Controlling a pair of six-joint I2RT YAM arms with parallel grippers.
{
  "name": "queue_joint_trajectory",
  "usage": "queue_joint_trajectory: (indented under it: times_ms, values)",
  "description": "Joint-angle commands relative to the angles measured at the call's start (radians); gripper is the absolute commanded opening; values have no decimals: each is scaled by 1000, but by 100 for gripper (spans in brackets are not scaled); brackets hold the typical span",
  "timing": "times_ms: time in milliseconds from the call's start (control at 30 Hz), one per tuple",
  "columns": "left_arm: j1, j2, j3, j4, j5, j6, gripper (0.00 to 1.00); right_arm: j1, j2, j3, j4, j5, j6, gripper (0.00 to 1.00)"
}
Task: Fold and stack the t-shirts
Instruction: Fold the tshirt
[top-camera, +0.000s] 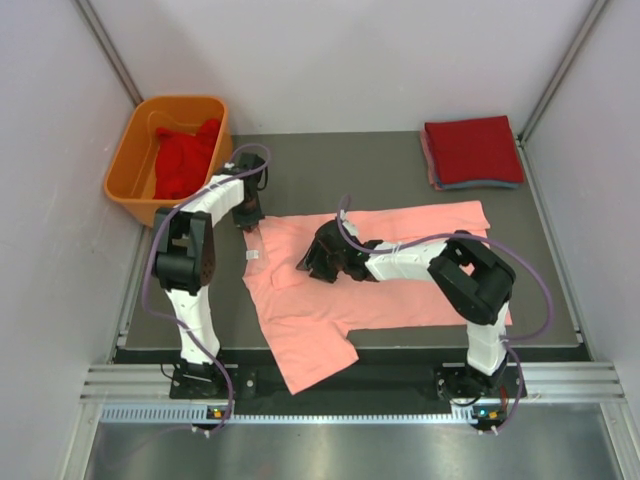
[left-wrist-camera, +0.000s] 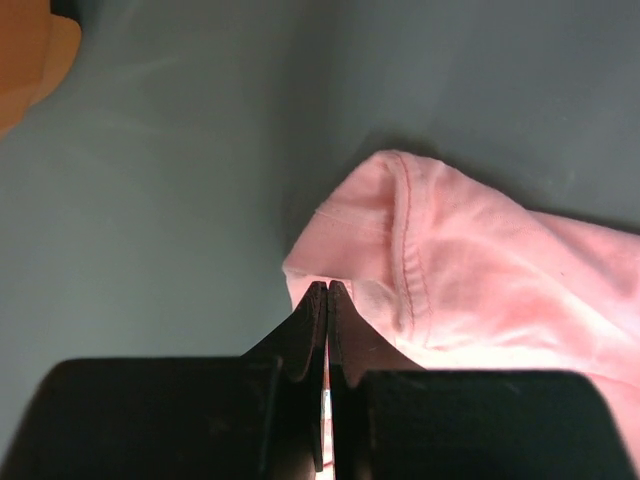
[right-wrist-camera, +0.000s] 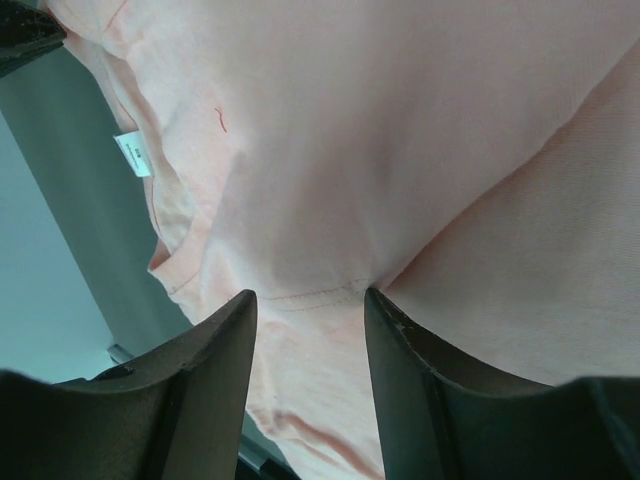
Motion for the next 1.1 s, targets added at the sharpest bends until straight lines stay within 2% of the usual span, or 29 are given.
queue_joint_trajectory:
  times_ms: [0,400,733,1067]
  values:
    - [5,3,-6,31,-49,-14,0,14,-52,6,-14,49,18,48]
    - [5,27,5,10,-93,-13,0,22,1,26,-9,44,26,49]
    - [5,-73,95,-28,-81,1,0,20,-46,1,-12,49,34,49]
    - [5,25,81,2,-79,-11,0,22,-54,1,-45,58,44,52]
